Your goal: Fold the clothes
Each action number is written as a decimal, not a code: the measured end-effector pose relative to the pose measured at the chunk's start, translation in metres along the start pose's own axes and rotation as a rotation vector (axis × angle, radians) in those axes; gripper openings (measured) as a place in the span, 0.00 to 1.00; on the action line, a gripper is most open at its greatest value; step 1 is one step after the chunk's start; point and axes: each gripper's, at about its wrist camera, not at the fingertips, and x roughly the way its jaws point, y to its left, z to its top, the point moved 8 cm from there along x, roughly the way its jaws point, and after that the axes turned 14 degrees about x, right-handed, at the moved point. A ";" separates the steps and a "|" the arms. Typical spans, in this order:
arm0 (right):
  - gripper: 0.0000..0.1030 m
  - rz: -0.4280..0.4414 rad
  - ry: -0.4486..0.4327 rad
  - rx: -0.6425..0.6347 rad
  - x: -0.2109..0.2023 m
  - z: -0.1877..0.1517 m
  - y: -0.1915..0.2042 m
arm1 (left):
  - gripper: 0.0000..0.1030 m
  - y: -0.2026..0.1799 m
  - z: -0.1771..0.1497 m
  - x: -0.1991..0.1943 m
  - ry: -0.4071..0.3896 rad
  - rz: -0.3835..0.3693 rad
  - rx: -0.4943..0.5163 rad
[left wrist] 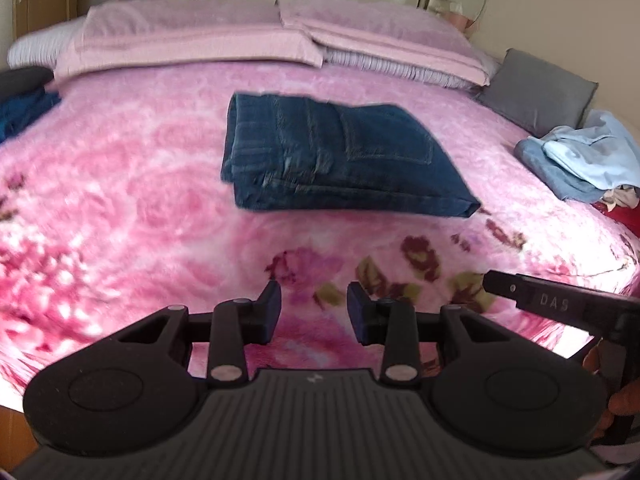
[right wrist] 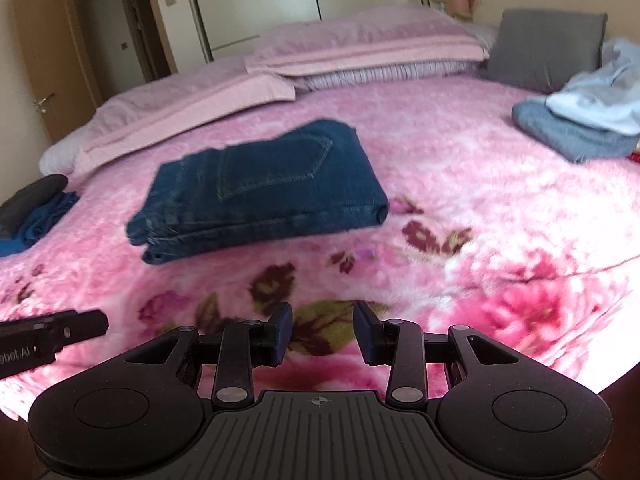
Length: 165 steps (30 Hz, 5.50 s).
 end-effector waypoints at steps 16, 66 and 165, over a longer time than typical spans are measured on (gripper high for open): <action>0.36 0.024 -0.084 0.042 0.048 0.046 -0.013 | 0.20 0.051 0.049 0.055 -0.071 0.003 -0.036; 0.36 -0.023 0.145 0.104 0.100 0.099 0.065 | 0.21 0.132 0.165 0.141 0.231 -0.194 -0.067; 0.09 -0.049 -0.319 1.703 0.103 0.055 -0.099 | 0.08 -0.051 0.267 0.404 0.383 -1.027 0.395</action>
